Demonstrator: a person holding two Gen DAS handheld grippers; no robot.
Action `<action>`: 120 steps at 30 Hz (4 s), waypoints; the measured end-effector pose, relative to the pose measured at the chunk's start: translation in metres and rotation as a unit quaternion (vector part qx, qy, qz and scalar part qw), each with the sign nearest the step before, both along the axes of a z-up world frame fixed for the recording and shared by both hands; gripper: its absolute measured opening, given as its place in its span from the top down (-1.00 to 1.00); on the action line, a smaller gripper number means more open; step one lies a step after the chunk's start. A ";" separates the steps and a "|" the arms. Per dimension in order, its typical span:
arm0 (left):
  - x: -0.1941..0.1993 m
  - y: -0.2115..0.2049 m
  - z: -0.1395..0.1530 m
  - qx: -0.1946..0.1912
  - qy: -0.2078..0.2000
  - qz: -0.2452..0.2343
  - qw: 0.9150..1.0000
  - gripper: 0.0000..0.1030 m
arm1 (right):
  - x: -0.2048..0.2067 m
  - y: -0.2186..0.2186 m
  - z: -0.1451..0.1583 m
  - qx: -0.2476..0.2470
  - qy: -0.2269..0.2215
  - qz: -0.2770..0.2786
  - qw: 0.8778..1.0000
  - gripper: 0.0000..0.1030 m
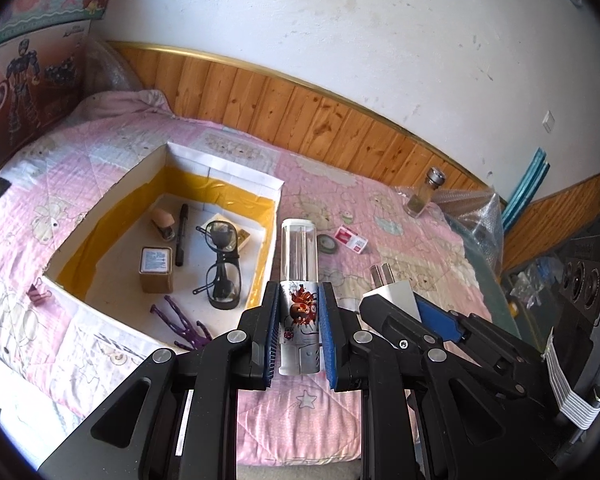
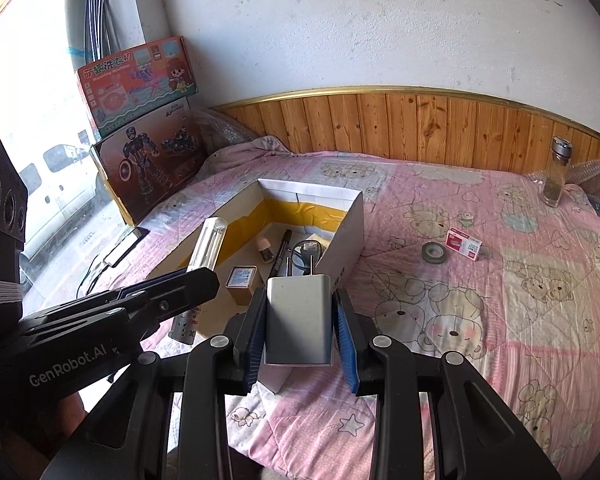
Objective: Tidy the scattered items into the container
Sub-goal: 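Carry the clear tube in the left tool and charger in the right tool toward the box, then lower the clear tube and white charger into the box with both tools, then open the left tool to drop the clear tube while the right tool releases the charger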
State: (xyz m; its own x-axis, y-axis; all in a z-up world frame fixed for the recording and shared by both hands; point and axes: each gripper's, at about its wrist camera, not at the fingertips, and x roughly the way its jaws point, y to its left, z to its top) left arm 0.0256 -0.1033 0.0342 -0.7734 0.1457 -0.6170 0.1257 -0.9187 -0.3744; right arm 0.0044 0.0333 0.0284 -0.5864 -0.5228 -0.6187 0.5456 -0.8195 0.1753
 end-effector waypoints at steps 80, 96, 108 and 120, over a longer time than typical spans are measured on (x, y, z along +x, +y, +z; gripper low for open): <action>-0.086 -0.154 -0.087 0.033 -0.173 0.089 0.980 0.63 | -0.156 -0.202 -0.056 -0.031 -0.205 0.141 0.968 0.34; -0.086 -0.152 -0.101 0.025 -0.201 0.080 0.976 0.63 | -0.181 -0.224 -0.094 -0.025 -0.279 0.129 0.951 0.34; -0.088 -0.164 -0.108 0.034 -0.211 0.092 0.973 0.62 | -0.202 -0.243 -0.123 -0.010 -0.319 0.110 0.941 0.34; -0.083 -0.177 -0.104 0.052 -0.200 0.111 0.972 0.08 | -0.211 -0.233 -0.125 -0.024 -0.323 0.091 0.942 0.26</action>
State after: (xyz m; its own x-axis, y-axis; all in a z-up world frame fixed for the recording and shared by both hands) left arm -0.0574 -0.2798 -0.0702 -0.4940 0.0799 -0.8658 0.4706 -0.8127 -0.3435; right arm -0.2065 -0.1998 -0.0964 0.0065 -0.6149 -0.7886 0.4435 -0.7050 0.5534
